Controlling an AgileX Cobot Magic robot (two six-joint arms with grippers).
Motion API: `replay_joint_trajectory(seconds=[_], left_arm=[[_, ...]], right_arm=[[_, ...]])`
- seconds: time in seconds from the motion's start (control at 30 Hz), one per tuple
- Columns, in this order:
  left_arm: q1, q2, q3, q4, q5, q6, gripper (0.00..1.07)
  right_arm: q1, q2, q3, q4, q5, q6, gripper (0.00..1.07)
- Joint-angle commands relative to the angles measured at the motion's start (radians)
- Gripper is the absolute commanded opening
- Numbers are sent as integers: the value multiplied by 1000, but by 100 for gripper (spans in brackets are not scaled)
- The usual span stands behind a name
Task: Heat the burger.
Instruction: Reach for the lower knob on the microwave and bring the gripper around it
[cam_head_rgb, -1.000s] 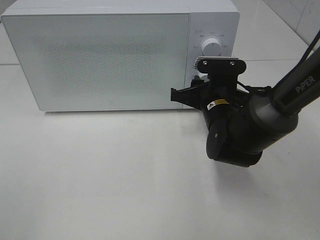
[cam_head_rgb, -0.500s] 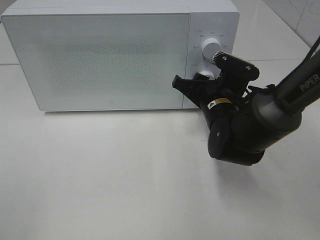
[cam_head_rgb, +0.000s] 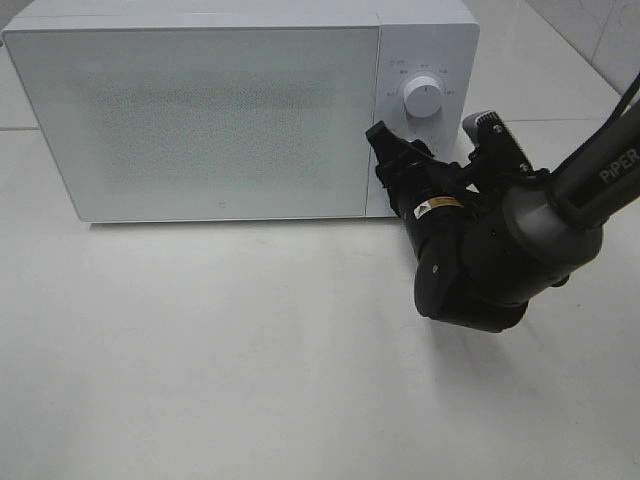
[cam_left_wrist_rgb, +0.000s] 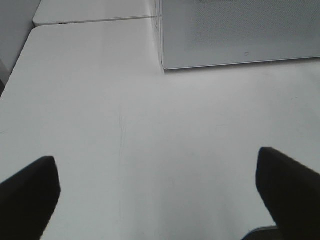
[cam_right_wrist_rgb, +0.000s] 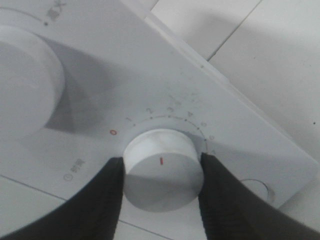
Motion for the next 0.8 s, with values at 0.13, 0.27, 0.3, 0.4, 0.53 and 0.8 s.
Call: replay_joint_trajectory(seconds=[0.13, 0.27, 0.3, 0.4, 0.53, 0.8], left_arm=[[0, -16, 2, -7, -15, 0, 100], [0, -16, 2, -7, -15, 0, 100], [0, -16, 2, -7, -15, 0, 100], [0, -16, 2, -7, -15, 0, 100], [0, -16, 2, -7, -15, 0, 100], [0, -16, 2, -7, -15, 0, 100]], right_arm=[[2, -24, -27, -56, -212, 196, 4], [2, -24, -27, -38, -212, 304, 4], [2, -24, -27, -38, -212, 304, 4], [2, -24, -27, -23, -212, 310, 4], [2, -24, -27, 7, -212, 425, 4], [2, -24, -27, 20, -212, 475, 4]])
